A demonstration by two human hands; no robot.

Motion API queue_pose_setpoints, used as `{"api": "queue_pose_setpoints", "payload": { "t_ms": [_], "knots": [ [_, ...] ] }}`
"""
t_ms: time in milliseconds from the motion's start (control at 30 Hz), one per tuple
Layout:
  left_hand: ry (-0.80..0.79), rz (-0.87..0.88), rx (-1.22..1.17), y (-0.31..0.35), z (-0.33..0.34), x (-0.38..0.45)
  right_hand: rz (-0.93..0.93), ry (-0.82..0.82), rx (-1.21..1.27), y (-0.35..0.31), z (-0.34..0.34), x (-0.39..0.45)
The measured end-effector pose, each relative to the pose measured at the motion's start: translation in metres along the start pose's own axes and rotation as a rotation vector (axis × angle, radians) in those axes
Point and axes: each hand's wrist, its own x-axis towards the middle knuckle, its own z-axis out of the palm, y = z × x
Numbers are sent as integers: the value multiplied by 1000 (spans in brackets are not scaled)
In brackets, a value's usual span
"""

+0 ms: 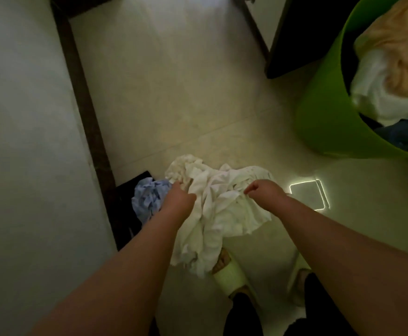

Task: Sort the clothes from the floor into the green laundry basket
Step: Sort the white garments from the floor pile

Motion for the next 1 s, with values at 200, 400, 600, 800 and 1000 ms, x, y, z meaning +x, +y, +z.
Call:
{"api": "queue_pose_setpoints", "payload": {
  "t_ms": [200, 400, 600, 800, 1000],
  "knots": [
    [-40, -41, 7, -80, 17, 52, 99, -98, 59, 15, 93, 50],
    [-55, -20, -57, -113, 37, 78, 239, -77, 515, 16, 152, 102],
    [-101, -69, -235, -132, 51, 84, 182, -111, 1098, -2, 160, 108],
    [-225, -348, -723, -93, 40, 56, 90, -360, 1546, -50, 110, 61],
    [-463, -333, -1175, -10, 18, 4, -74, -608, 1601, -106, 38, -7]
  ]
}}
